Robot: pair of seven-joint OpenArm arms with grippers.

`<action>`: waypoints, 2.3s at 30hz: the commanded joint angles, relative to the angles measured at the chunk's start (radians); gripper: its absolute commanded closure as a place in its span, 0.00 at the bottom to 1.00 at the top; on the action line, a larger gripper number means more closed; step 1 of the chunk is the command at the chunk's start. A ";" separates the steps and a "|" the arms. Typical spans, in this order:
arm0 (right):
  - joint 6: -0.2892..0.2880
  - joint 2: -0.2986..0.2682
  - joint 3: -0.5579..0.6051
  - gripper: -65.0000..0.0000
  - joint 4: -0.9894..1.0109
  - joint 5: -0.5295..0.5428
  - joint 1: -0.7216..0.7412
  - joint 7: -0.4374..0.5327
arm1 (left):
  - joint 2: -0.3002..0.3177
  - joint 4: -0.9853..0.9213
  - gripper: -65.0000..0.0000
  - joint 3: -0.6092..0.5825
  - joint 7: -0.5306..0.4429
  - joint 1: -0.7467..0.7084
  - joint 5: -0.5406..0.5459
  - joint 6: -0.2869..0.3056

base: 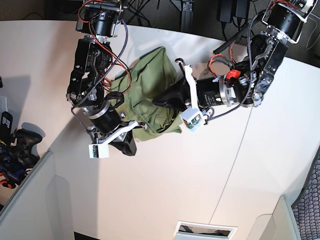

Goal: Layout the t-shirt on the table in an organized manner, then fold the t-shirt properly
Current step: 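Regrasp the bundle with both grippers and fold it over again, then press and flatten the folded shirt with both grippers, then release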

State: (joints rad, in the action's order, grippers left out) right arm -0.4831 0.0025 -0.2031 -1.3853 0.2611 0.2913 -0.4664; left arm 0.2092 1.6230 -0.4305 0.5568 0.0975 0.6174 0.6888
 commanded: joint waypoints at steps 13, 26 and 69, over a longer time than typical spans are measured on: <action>-0.004 -0.058 0.072 1.00 0.298 -0.194 0.139 0.106 | -0.124 -0.261 1.00 -0.010 -0.128 0.025 -0.126 0.009; -0.004 -0.207 0.223 1.00 0.015 -0.040 -0.114 0.020 | 0.074 -0.261 1.00 -0.010 -0.140 0.126 -0.136 0.009; -0.003 0.025 0.146 1.00 0.377 -0.198 0.034 0.218 | 0.067 -0.467 1.00 -0.007 -0.259 0.207 -0.214 0.009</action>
State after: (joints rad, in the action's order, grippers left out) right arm -0.4942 0.0277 -0.0589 -1.0058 0.0860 0.3115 -0.2195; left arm 0.2737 1.1431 -0.4438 0.3084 0.2775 0.3985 0.6891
